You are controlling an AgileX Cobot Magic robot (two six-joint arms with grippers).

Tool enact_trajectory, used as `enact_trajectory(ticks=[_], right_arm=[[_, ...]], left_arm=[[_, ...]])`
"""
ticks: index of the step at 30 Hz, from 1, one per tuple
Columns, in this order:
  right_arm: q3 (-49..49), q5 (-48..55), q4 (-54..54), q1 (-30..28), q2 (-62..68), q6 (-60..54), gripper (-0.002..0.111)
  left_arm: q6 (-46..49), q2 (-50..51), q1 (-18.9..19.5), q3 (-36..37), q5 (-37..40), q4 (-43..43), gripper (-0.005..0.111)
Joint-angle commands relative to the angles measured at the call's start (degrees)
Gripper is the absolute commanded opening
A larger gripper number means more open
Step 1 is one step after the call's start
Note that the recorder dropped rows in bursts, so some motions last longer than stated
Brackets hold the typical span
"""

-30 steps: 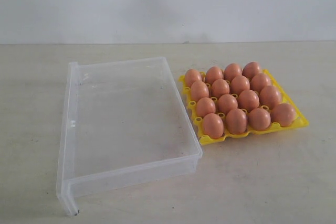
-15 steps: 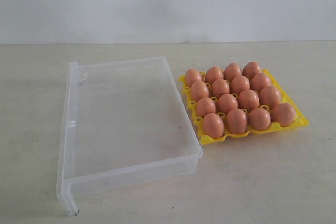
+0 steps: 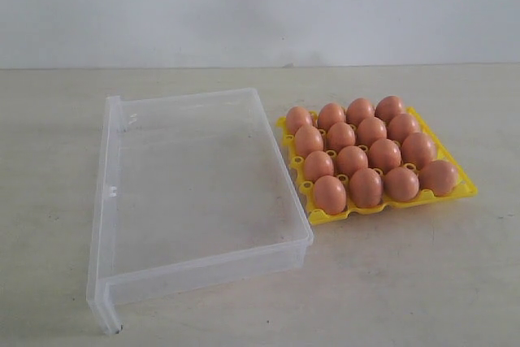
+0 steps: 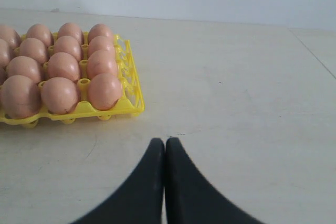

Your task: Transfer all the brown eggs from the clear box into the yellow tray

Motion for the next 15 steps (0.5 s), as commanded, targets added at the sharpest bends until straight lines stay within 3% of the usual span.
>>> enact_trajectory(ticks=[1, 15], right_arm=[[-0.04, 0.07, -0.48, 0.08, -0.28, 0.02, -0.001], [-0.04, 0.07, -0.48, 0.08, -0.28, 0.02, -0.001]], left_arm=[[-0.27, -0.03, -0.22, 0.17, -1.3, -0.1, 0.001], [-0.27, -0.03, -0.22, 0.17, -3.0, -0.1, 0.001]])
